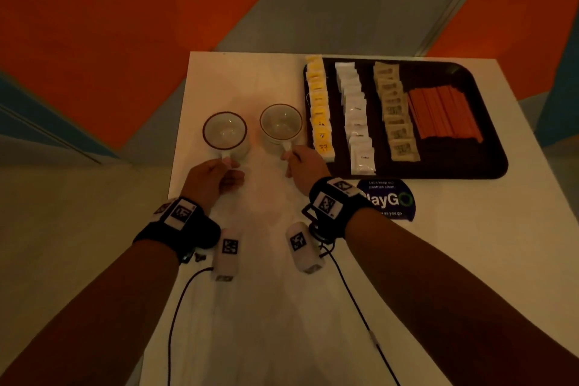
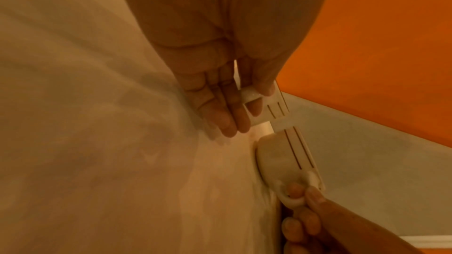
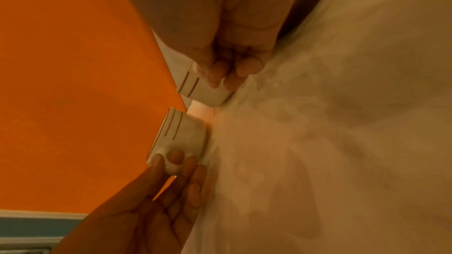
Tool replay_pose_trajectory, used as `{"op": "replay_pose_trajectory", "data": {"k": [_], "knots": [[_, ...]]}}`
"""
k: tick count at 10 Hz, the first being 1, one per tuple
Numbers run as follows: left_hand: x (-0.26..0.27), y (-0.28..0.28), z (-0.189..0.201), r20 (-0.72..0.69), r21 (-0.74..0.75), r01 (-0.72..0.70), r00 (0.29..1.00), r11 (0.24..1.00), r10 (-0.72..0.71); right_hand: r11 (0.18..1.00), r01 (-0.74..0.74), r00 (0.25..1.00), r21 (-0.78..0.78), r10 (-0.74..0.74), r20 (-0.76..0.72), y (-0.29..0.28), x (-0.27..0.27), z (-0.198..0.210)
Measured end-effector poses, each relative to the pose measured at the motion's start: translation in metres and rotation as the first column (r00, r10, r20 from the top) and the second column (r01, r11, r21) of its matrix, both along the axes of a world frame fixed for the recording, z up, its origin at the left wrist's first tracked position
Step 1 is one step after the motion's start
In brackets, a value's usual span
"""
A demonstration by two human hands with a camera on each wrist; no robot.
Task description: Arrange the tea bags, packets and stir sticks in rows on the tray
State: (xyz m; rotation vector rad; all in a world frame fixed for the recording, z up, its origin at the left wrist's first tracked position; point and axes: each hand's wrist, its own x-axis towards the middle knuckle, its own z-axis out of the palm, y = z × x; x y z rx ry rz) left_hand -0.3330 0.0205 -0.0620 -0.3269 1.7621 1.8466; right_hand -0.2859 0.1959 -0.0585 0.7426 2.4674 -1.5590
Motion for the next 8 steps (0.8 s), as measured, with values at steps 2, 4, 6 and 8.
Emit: {"op": "replay_pose_trajectory", "data": {"k": [2, 4, 6, 8], "knots": [[-0.045, 0.013, -0.005, -0.026, -0.021, 0.016, 1.0, 1.0, -0.017, 0.998, 0.028, 0.999, 0.06, -0.026, -0.03, 0.008, -0.041, -0.007], [-0.071, 0.023, -0.012, -0.059, -0.021, 0.023, 0.998, 1.0, -0.024, 0.993, 0.105, 0.991, 0.062, -0.099, -0.091, 0.015, -0.068, -0.018], [-0.085, 0.029, -0.009, -0.059, -0.029, 0.034, 0.998, 0.999, -0.036, 0.993, 0.115, 0.991, 0.022, -0.113, -0.071, 0.016, -0.074, -0.019], [-0.071, 0.018, 0.003, -0.074, -0.067, -0.076, 0.995, 0.995, 0.071, 0.971, 0.131, 0.987, -0.202, -0.147, -0.068, 0.016, -0.031, 0.005]]}}
